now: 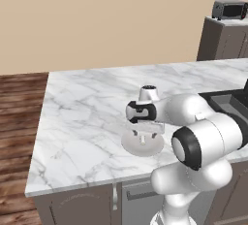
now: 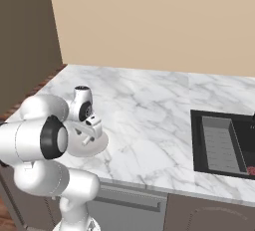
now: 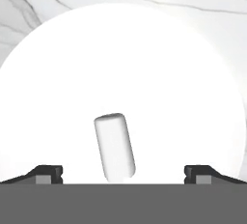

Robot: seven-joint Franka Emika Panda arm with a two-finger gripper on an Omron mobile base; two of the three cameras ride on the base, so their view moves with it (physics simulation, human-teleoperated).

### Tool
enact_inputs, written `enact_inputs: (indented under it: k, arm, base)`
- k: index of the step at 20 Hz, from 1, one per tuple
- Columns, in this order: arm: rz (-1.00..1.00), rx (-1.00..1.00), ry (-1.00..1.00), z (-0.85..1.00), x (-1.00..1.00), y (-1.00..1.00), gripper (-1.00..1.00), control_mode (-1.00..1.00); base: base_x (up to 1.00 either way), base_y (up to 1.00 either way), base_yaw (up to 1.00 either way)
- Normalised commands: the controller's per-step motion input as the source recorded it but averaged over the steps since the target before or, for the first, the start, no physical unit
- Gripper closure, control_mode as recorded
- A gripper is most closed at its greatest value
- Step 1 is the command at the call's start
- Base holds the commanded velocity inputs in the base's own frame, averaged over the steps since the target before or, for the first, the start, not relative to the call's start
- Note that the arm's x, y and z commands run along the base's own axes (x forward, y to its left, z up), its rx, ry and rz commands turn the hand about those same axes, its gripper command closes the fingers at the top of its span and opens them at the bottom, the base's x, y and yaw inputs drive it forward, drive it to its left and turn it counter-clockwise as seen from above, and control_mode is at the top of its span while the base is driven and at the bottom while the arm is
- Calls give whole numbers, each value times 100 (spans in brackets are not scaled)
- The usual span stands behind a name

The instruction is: Pick up the marshmallow and place it in the cup of hot chocolate on the dining counter.

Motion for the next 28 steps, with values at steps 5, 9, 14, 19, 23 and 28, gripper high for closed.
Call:
enact_inputs:
  k: [5,9,14,19,23,28]
  arm:
    - [0,0,0,-24,0,1,-100,-100]
    - [0,0,0,-26,0,4,-100,-100]
    - [0,0,2,-27,0,3,-100,-100]
    - [0,0,5,-25,1,1,-100,-100]
    - [0,0,4,-15,0,0,-100,-100]
    - [0,0,3,0,0,0,100,-100]
  base:
    - [0,0,0]
    - [0,0,0]
    - [0,0,0]
    - [0,0,0]
    - [0,0,0]
    - [0,0,0]
